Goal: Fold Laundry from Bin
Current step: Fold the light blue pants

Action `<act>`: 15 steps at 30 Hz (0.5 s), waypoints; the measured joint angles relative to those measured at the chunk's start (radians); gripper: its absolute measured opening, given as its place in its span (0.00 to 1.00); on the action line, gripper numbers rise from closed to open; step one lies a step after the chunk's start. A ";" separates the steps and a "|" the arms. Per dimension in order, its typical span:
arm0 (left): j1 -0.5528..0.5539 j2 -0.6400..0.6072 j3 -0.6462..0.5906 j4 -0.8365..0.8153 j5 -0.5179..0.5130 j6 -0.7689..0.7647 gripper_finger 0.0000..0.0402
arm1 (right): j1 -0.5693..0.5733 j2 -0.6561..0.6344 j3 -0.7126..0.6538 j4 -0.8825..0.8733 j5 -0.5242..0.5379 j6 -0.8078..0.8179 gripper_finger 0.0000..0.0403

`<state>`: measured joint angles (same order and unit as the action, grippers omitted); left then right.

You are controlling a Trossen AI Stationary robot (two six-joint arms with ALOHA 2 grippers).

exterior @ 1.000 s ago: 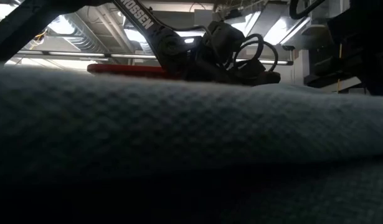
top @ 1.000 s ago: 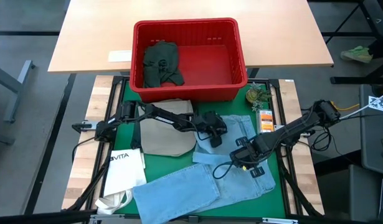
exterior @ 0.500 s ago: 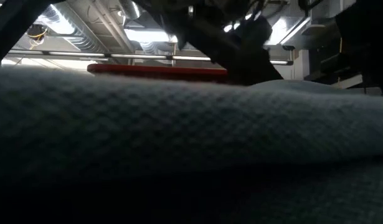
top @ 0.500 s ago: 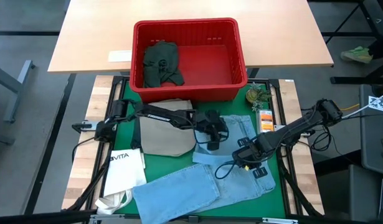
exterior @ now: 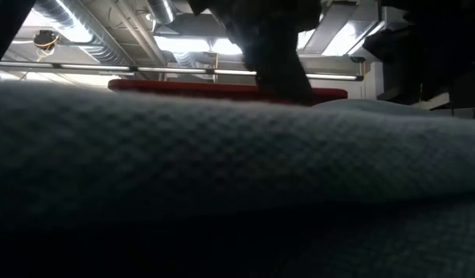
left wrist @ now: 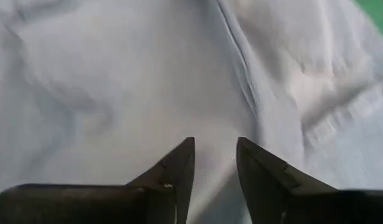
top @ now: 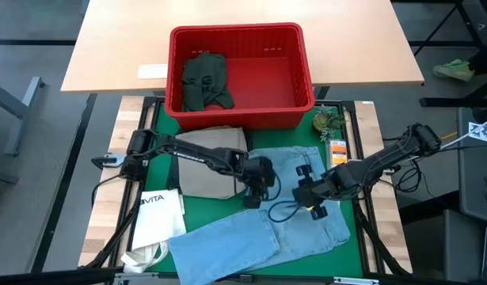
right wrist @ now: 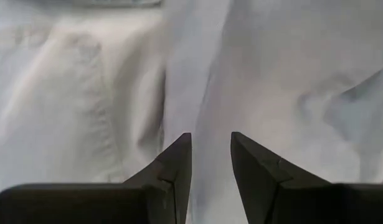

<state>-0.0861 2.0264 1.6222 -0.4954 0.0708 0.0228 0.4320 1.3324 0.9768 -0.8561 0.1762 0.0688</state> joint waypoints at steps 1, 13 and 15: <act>-0.011 0.002 0.000 -0.024 0.001 -0.016 0.28 | 0.000 0.008 0.000 0.016 0.010 -0.002 0.28; -0.093 0.007 0.000 -0.077 -0.117 -0.047 0.28 | 0.000 0.092 0.000 0.104 0.015 -0.026 0.28; -0.091 0.007 0.000 -0.080 -0.139 -0.054 0.28 | 0.000 0.107 0.000 0.104 0.002 -0.026 0.28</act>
<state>-0.1766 2.0338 1.6218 -0.5750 -0.0686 -0.0312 0.4319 1.4397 0.9764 -0.7517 0.1786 0.0430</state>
